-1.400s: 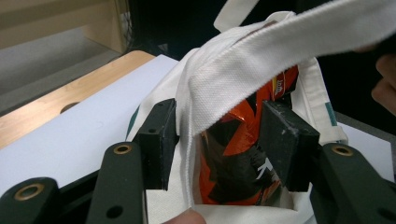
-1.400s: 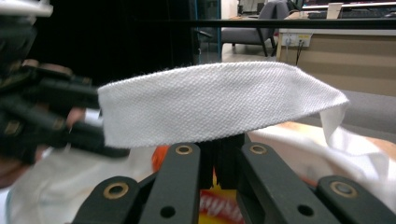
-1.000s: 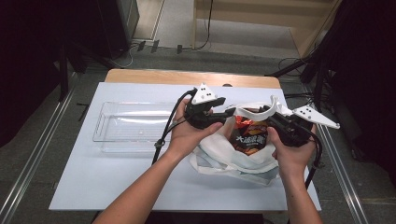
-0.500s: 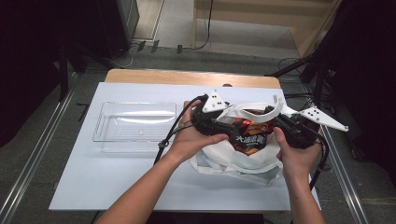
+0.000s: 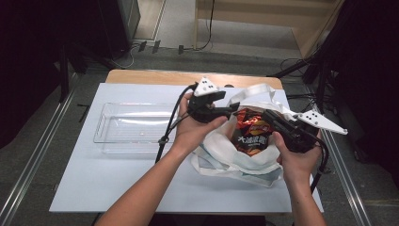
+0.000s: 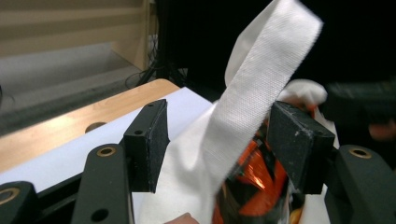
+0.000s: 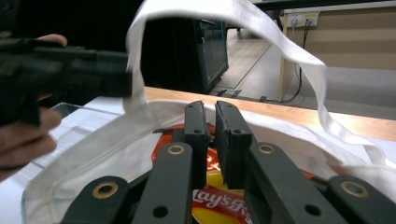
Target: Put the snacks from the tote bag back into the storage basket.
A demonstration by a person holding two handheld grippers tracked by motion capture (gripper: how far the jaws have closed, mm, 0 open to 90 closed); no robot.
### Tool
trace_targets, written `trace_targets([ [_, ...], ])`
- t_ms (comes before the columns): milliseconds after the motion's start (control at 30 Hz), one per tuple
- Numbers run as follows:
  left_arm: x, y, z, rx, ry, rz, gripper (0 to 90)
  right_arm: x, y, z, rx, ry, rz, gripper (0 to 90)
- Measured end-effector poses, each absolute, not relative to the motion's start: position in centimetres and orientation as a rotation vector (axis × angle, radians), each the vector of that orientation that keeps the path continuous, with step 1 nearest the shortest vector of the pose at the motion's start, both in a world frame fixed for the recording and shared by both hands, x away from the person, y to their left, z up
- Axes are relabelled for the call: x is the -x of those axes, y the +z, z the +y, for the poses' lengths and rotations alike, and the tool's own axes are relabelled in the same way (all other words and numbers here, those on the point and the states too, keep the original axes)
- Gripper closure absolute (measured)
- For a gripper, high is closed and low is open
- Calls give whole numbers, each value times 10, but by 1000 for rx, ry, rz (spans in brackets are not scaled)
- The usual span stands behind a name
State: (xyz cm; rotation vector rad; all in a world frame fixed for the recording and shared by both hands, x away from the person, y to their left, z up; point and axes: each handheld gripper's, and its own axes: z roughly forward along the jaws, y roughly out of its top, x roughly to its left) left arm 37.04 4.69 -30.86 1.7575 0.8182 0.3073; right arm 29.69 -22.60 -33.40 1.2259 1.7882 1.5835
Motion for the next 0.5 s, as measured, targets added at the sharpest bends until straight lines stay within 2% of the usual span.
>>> trace_targets([
  [267,-388,-320,68,-1745,365,1049,389,-287,-335,-242,-1210,1553,1737,794],
  [300,-388,-323,74,-1741,349,1067,385,-282,-337,-252,-1219,1531,1697,751],
  [400,-385,-326,78,-1744,341,1063,369,-278,-339,-262,-1226,1514,1655,712],
  [500,-379,-330,84,-1746,325,1066,361,-271,-345,-278,-1267,1491,1594,627],
])
